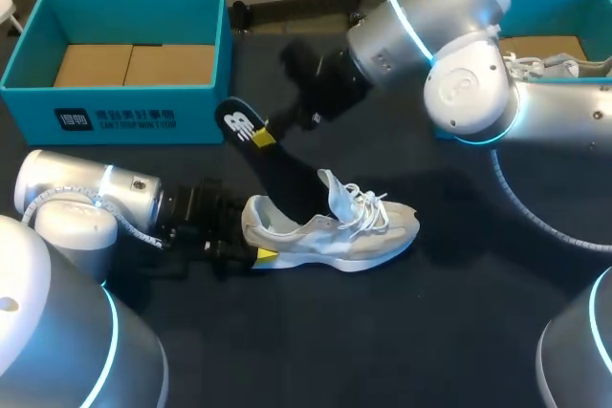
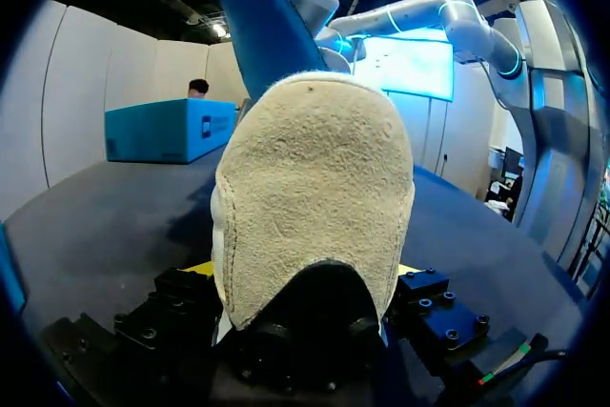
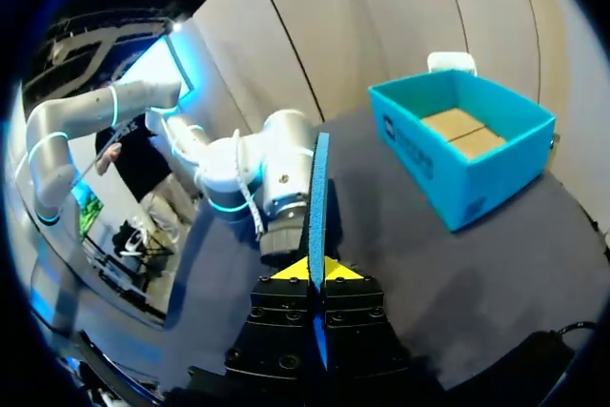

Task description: Take the shoe out of the shoebox, open the shoe tongue, remove and reinsert the insole, then place the shoe into the shoebox

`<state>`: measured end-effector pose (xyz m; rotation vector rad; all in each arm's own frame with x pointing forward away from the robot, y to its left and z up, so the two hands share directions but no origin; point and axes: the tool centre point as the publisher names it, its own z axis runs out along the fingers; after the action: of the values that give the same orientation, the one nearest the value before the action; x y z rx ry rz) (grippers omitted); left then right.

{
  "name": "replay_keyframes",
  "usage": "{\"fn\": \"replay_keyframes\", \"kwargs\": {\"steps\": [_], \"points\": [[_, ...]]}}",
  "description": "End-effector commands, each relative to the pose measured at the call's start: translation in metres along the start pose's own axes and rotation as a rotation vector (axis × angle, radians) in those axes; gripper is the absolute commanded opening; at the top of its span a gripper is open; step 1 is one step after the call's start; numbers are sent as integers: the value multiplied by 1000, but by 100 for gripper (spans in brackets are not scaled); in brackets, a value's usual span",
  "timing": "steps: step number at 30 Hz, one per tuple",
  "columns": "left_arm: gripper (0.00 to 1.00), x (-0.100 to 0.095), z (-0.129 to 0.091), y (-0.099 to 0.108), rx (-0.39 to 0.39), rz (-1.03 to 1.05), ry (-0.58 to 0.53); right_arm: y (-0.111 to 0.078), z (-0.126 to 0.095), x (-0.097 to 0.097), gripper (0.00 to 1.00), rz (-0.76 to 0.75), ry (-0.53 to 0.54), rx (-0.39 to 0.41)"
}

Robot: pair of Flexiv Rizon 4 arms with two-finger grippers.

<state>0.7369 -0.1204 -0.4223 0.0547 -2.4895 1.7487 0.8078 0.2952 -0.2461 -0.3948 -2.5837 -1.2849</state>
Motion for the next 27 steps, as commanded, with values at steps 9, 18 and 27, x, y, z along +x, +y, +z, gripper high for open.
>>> {"fn": "replay_keyframes", "kwargs": {"steps": [9, 18, 27], "points": [[0, 0, 1, 1, -2, 0, -1, 33, -21, -18, 0, -70, -160, -227], [0, 0, 1, 1, -2, 0, -1, 64, -36, -34, 0, -95, -269, -405], [0, 0, 1, 1, -2, 0, -1, 81, -54, -46, 0, -113, -285, -435]]}}
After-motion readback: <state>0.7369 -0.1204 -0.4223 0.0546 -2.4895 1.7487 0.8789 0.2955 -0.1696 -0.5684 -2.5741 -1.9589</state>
